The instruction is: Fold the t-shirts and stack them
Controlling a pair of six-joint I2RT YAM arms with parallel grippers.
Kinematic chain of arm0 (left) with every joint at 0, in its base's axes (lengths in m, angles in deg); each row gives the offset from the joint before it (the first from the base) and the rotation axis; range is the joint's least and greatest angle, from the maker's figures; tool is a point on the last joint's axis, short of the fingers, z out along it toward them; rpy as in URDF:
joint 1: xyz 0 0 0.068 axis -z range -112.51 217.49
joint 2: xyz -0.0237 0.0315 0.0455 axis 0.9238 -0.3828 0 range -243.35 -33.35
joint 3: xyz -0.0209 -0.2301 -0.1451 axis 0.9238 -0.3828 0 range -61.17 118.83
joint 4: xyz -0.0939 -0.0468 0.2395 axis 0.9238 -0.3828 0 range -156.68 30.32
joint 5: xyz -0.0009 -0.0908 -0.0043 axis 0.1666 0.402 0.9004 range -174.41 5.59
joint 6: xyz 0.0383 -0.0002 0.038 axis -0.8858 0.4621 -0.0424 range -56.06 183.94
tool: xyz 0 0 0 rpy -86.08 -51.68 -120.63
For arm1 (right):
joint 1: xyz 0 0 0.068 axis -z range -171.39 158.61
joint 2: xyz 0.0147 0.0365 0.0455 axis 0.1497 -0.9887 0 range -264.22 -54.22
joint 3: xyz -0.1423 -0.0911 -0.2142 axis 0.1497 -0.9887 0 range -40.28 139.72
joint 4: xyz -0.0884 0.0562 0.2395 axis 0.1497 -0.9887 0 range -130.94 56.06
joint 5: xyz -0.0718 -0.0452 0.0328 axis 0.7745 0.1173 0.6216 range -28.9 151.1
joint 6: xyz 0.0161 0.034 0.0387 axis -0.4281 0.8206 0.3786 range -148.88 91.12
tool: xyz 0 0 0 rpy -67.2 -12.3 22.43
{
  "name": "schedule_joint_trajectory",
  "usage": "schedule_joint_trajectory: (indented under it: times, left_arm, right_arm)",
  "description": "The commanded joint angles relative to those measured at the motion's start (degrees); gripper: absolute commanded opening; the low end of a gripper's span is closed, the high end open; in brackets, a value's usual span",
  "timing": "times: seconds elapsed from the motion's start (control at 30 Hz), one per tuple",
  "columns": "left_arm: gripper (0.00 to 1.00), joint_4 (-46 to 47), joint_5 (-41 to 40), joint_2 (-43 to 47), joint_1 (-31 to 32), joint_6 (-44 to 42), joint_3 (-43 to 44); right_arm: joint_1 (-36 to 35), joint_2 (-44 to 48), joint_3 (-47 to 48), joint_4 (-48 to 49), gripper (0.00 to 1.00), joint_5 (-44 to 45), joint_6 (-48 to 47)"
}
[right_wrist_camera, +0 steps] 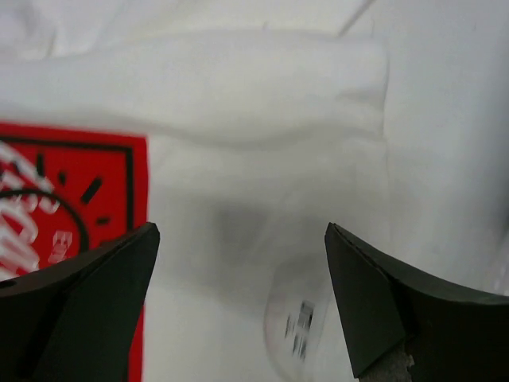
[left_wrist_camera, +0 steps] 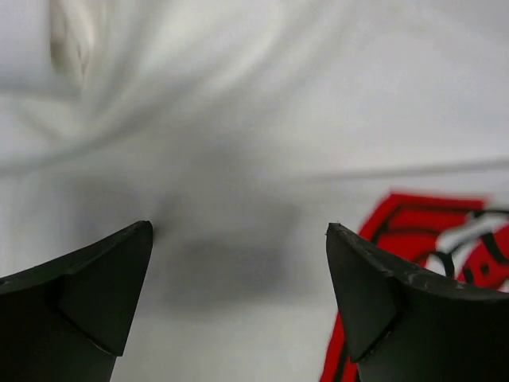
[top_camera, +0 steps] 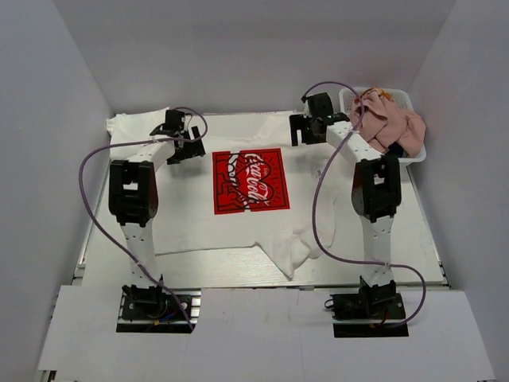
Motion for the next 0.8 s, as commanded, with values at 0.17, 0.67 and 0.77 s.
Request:
schedule_joint_trajectory:
  times: [0.17, 0.67, 0.77]
  left_arm:
    - [1.00, 3.1, 4.7, 30.2, 1.1, 10.0, -32.3]
    - [1.00, 10.2, 4.1, 43.7, 1.1, 16.5, -56.4]
    - [1.00, 10.2, 2.9, 42.2, 1.1, 17.1, -56.4]
  right_arm:
    - [-7.6, 28.2, -31.8, -1.1, 0.90, -0.5, 9.1]
    - [-19.8, 47.2, -64.8, -5.1, 0.73, 3.9, 18.3]
    - [-20.8, 53.4, -66.5, -8.3, 0.08, 2.6, 20.7]
